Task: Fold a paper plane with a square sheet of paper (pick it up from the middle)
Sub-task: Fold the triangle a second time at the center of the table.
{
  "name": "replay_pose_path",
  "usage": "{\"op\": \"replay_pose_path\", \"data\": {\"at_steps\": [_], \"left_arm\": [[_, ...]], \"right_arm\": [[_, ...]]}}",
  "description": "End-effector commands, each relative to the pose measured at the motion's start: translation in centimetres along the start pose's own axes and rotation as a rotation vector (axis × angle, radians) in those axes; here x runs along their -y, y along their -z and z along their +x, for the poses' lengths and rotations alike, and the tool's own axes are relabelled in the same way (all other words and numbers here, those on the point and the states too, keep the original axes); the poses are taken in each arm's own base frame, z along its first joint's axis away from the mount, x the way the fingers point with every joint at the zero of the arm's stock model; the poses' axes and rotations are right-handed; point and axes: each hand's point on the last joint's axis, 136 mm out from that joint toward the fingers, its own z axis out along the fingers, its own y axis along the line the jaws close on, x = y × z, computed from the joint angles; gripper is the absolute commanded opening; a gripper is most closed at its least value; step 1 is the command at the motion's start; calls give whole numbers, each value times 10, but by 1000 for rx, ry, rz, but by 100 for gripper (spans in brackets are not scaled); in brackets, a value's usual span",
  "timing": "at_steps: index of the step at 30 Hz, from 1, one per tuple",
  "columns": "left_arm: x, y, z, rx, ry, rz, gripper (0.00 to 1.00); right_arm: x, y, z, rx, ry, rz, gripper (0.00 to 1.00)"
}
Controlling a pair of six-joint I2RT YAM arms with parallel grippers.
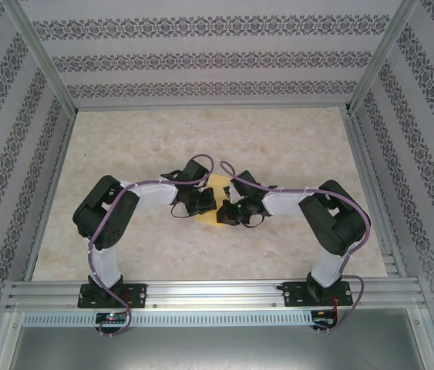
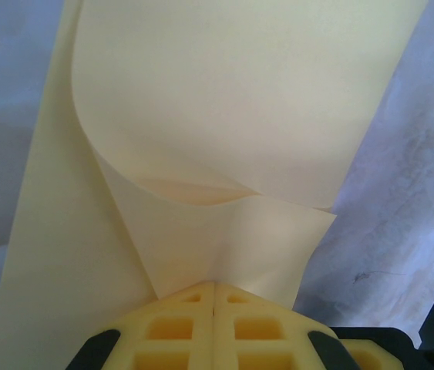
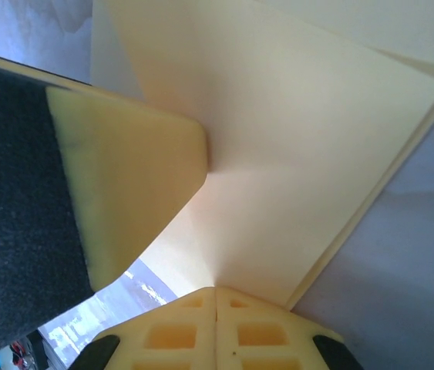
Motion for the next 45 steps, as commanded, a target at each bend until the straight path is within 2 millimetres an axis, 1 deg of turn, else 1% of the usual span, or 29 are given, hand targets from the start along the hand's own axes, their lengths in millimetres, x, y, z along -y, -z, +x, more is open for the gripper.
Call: {"op": "replay_pose_path", "data": {"at_steps": [1,5,9,13,21,27,34,40,45], "left_arm": [[-38,-10,16,-55,43,-121,4],[-26,-7,7,-34,-9,-68,4],[-15,-1,-7,7,-94,-22,5],[-13,-1,-19,43,-134,9,5],[-34,-4,-32,104,-169,26,5],[-47,0,-47,150,-159,73,5],[-54,7,-64,182,-135,70,5],[-55,12,-77,211,-139,20,4],[-64,15,-87,230,-123,-14,4]], "right_arm": [[28,1,27,-80,-15,108,6],[35,1,31,-104,-10,142,6],[48,-2,37,-137,-16,198,6],[58,-2,44,-169,-21,244,6],[68,-3,51,-204,-35,281,6],[76,-4,57,-227,-52,311,6],[84,-4,63,-248,-65,342,6],[85,-4,64,-249,-67,344,6],[85,-4,65,-247,-69,343,6]]}}
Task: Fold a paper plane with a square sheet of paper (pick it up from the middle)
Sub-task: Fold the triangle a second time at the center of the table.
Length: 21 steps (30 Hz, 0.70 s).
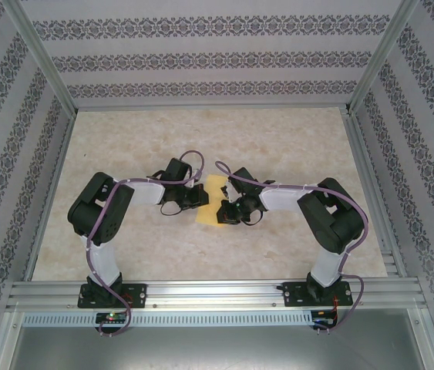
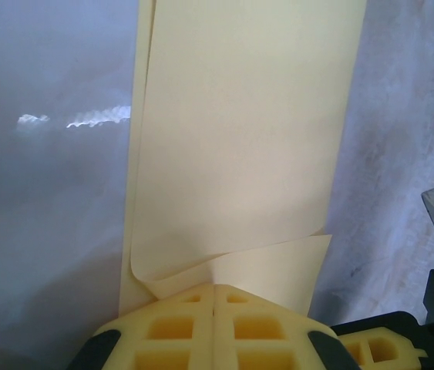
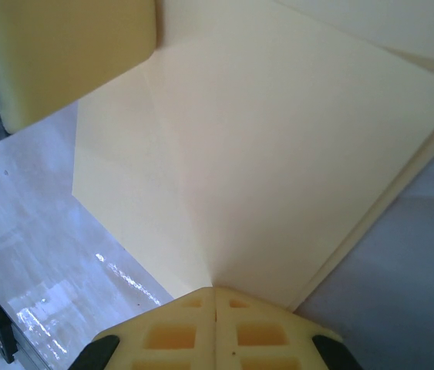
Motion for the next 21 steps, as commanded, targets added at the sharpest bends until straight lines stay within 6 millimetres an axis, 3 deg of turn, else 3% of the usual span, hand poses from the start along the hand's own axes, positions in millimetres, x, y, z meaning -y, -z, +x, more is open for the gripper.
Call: {"op": "replay_pose_path", "data": {"at_steps": [1,9,12,16,21], "left_arm": [[-60,13,-47,169,26,-218,3],[-59,25,-71,185,-1,-258,3],[-51,31,-76,188,-17,-244,3],[-11,46,-76,212,-49,-116,4],[33,44,-50,185,-111,-5,4]], "right_arm": [[74,-14,65,-197,-131,263,6],[72,-16,65,-192,-130,252,6],[70,-16,64,-188,-127,247,6],[64,-15,61,-179,-120,223,6],[58,-14,57,-173,-112,204,6]]}}
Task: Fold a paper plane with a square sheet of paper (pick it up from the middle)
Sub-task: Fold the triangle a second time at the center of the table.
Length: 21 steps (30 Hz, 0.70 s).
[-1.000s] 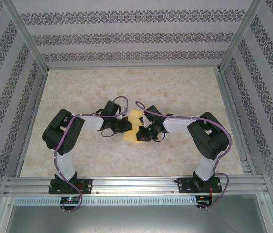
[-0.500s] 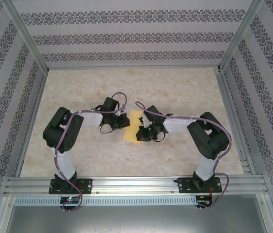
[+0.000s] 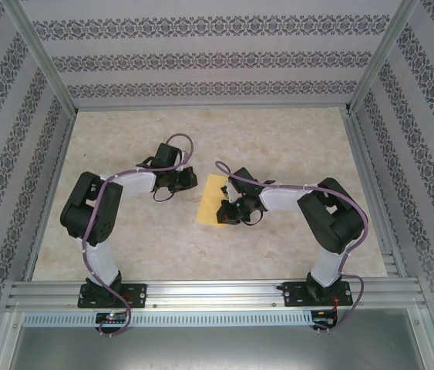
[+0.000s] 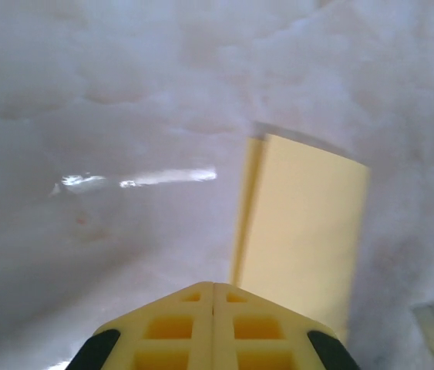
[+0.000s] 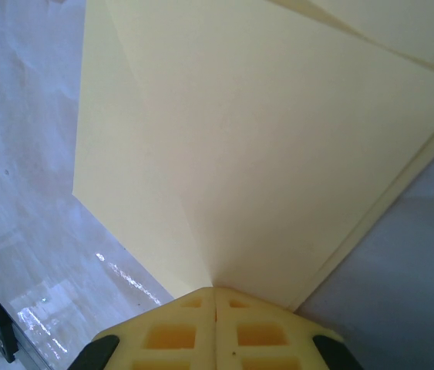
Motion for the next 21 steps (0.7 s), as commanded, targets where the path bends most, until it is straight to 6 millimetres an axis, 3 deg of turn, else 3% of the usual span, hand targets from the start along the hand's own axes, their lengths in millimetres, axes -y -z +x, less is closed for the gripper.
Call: {"op": "replay_pose_path", "data": {"at_steps": [1,4,8,15,21], "left_arm": [[41,5,16,-11,-62,106,4],[46,-8,35,-54,-77,100,3],[36,-24,48,-98,-52,71,1],[16,-35,59,-128,-37,11,0],[2,-40,65,-136,-35,-30,0]], "right_arm": [[58,-14,56,-171,-113,206,6],[55,-13,54,-166,-109,195,6],[48,-11,51,-155,-99,169,6],[33,-4,39,-114,-84,111,7],[5,8,20,-55,-28,17,8]]}}
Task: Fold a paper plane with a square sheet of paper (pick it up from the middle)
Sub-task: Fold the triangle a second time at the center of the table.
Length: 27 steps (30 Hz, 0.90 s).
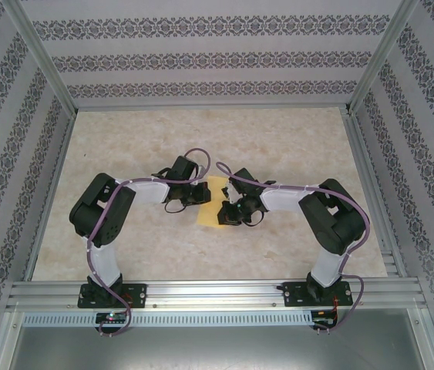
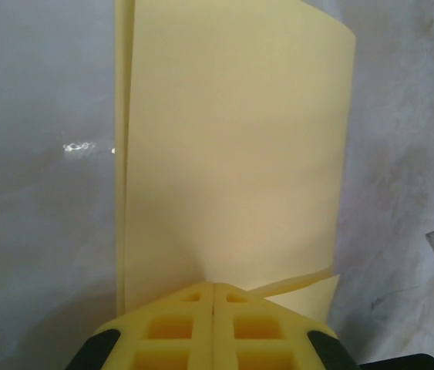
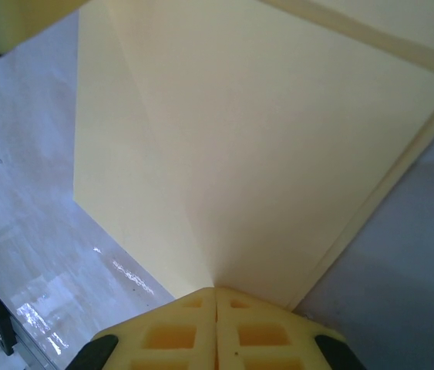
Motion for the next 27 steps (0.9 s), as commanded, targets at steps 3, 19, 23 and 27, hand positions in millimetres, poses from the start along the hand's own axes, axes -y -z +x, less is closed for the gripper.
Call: {"op": "replay_pose_path", "data": {"at_steps": [3,19,23,27], "left_arm": [[-20,-10,8,-16,16,-48,0],[-22,-11,11,-18,22,-44,0],[-15,-8,7,-12,17,-28,0],[2,2,-1,5,3,19,0]], "right_arm": [[-14,13,-1,5,20,-33,10],[-31,-2,-47,72,46,-52,9],[-23,-9,-49,71,36,-28,9],[-9,-17,-44,49,19,11,8]]}}
